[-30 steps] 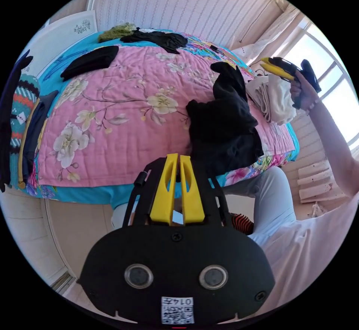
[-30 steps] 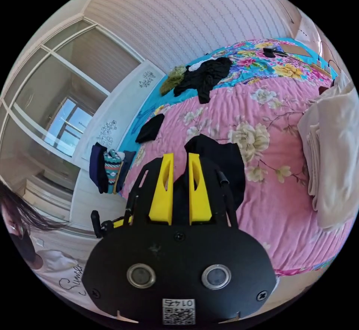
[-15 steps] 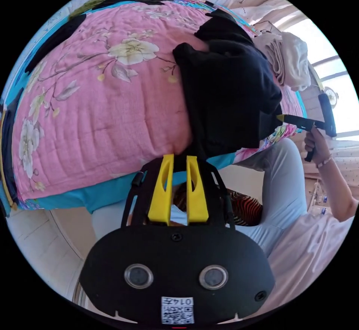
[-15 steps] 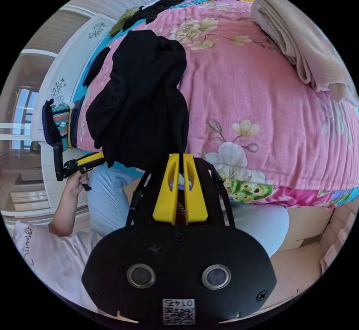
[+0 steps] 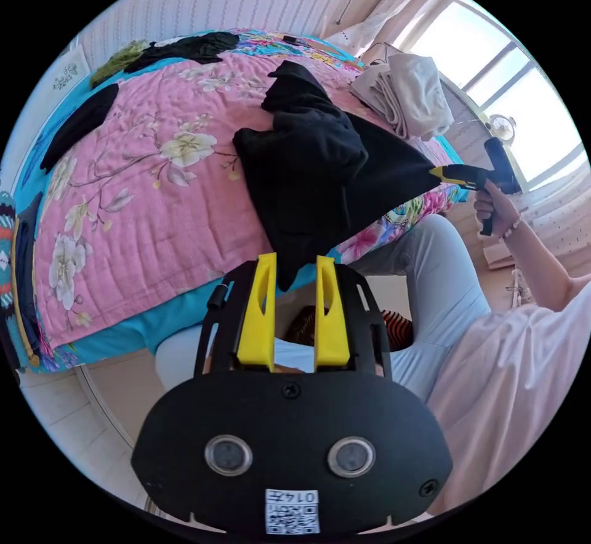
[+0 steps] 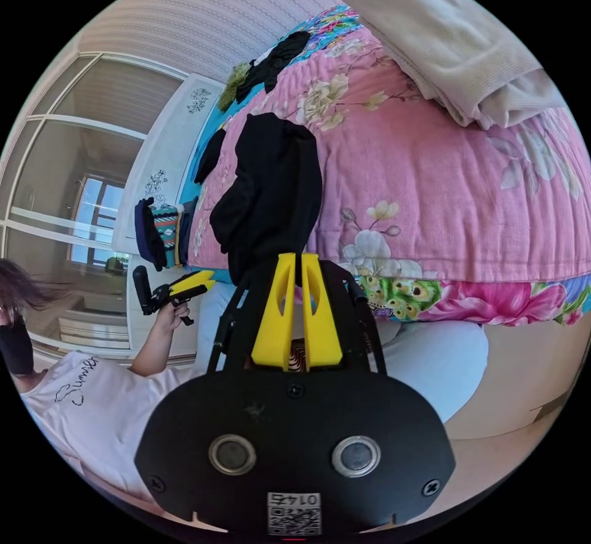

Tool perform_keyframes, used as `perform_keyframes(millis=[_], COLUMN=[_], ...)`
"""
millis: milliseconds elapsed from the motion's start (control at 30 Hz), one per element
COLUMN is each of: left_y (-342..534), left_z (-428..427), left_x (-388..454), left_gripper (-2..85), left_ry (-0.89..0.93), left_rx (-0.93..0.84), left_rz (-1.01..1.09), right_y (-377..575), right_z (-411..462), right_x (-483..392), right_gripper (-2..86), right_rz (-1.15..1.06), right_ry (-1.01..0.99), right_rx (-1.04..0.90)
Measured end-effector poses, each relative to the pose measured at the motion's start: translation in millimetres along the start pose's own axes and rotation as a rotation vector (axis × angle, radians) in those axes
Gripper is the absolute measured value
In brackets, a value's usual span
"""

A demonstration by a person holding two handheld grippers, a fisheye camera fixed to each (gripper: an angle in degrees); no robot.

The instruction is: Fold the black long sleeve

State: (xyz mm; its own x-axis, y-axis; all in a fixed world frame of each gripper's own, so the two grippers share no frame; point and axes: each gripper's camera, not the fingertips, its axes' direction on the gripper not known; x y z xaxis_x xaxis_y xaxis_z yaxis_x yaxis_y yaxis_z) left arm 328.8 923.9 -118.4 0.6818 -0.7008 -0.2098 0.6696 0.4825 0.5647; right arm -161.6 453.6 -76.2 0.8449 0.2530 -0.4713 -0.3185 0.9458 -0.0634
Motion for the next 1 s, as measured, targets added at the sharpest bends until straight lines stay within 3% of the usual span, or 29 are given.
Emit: perform_keyframes(millis=[133, 200, 333, 533, 700, 900, 1000], left_y=[-9.9, -17.7, -25.6, 9.5, 71.6, 104.7, 88.9], left_z=[22.5, 37.8, 18.1, -140.4, -297.8, -447.5, -488.9], left_x=[7.7, 11.6, 33.9, 35.4, 35.1, 74.2, 78.8], left_gripper=[9.7, 4.4, 0.2, -0.7, -1.0, -1.0, -1.0], left_ry=[-0.090, -0.100, -0.127, 0.113, 0.432, 0.446, 0.397], left_rx=[-0.087, -0.191, -0.238, 0.124, 0.608, 0.955, 1.025], left_rz=[-0.063, -0.084, 0.037, 0.014, 0.019, 0.222, 0.251], right_y=[10.1, 14.6, 26.1, 43.6, 74.8, 109.2, 107.2], right_z=[-3.7, -8.4, -31.9, -115.7, -194.5, -297.6, -336.5], right_x=[4.0, 5.2, 7.5, -16.8, -60.9, -150.1, -193.7], right_gripper=[0.7, 0.7, 0.6, 0.5, 0.4, 0.3, 0.3], right_rz=[-0.015, -0.017, -0.033, -0.180, -0.399, -0.745, -0.872], right_ry=[-0.010, -0.012, -0.043, -0.163, -0.334, -0.544, -0.565], right_rx=[-0.018, -0.016, 0.032, 0.251, 0.379, 0.510, 0.555])
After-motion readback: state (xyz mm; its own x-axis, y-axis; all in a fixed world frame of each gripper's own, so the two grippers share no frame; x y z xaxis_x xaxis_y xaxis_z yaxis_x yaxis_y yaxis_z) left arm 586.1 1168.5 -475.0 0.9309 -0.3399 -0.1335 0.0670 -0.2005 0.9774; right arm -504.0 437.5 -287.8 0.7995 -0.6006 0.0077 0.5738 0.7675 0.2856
